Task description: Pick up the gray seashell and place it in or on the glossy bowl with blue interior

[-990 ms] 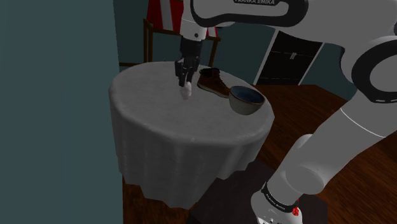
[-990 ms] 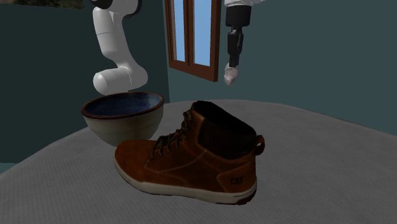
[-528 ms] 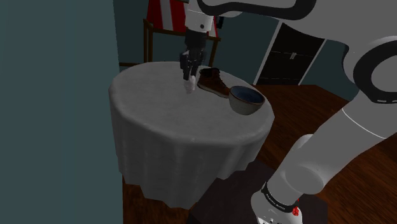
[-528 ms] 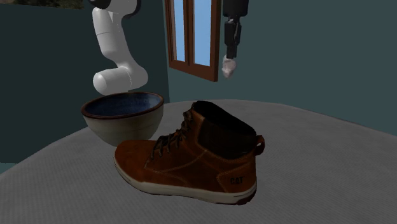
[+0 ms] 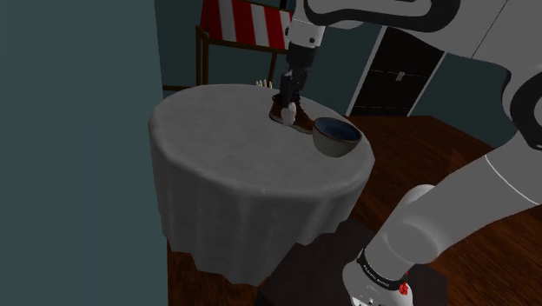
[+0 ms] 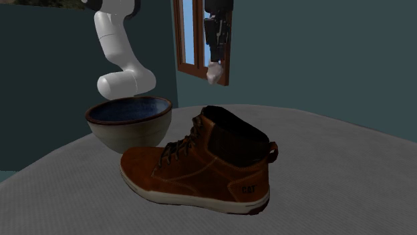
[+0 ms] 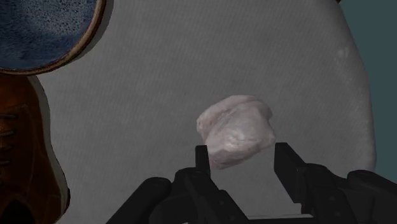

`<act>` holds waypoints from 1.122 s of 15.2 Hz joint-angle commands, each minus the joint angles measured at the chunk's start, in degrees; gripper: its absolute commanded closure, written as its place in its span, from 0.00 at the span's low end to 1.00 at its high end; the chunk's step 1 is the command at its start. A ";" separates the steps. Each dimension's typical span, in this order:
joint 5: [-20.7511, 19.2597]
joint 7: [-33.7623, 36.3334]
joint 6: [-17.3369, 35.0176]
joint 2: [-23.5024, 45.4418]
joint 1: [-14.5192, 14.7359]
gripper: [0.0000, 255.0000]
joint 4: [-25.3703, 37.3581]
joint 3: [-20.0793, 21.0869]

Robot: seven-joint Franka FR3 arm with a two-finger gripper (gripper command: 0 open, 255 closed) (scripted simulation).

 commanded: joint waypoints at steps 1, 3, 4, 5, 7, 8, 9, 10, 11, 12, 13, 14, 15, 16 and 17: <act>-0.56 -2.90 -0.25 -2.04 -1.01 1.00 -1.82 -1.93; -1.23 -5.54 -0.50 -3.57 -1.96 1.00 -3.10 -3.76; -1.60 -6.86 -0.64 -4.25 -2.43 1.00 -3.64 -4.70; -1.99 -8.19 -0.78 -4.88 -2.90 1.00 -4.11 -5.65; -2.83 -10.86 -1.05 -5.96 -3.86 1.00 -4.87 -7.56; -3.27 -12.21 -1.18 -6.41 -4.34 1.00 -5.15 -8.53; -3.72 -13.56 -1.31 -6.81 -4.82 1.00 -5.37 -9.51; -4.18 -14.92 -1.43 -7.14 -5.30 1.00 -5.53 -10.50; -4.64 -16.28 -1.55 -7.41 -5.79 1.00 -5.63 -11.50; -5.11 -17.66 -1.66 -7.63 -6.27 1.00 -5.66 -12.50; -5.57 -19.04 -1.77 -7.78 -6.74 1.00 -5.63 -13.51; -6.04 -20.42 -1.87 -7.86 -7.20 1.00 -5.54 -14.54; -6.50 -21.82 -1.95 -7.89 -7.65 1.00 -5.39 -15.59; -6.94 -23.22 -2.04 -7.86 -8.09 1.00 -5.18 -16.64; -7.68 -25.68 -2.15 -7.64 -8.85 1.00 -4.66 -18.46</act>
